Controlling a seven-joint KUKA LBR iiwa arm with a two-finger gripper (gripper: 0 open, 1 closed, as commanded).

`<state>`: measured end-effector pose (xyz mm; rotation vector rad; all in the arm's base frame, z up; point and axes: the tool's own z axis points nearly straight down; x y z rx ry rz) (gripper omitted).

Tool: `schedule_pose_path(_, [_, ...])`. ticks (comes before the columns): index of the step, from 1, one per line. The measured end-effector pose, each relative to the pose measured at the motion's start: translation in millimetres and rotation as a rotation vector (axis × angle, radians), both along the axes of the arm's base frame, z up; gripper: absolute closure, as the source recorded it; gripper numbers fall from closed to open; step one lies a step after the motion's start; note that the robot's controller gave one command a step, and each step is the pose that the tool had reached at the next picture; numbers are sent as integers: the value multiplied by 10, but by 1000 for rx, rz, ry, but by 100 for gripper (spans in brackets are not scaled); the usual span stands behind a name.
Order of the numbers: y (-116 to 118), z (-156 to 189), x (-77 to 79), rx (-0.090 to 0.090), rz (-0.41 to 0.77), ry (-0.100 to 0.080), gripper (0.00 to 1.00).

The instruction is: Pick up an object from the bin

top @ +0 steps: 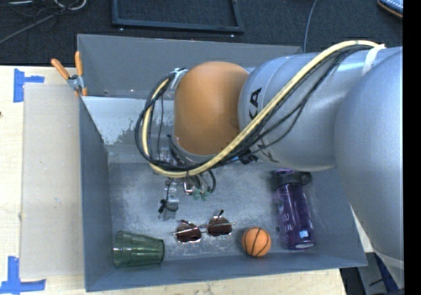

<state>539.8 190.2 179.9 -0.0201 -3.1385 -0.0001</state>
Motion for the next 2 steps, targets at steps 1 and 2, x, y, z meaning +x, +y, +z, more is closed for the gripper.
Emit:
schedule_pose_path(1, [0, 0, -1, 0, 0, 0, 0])
schedule_pose_path(2, [70, -244, -497, 0, 95, 1, 0])
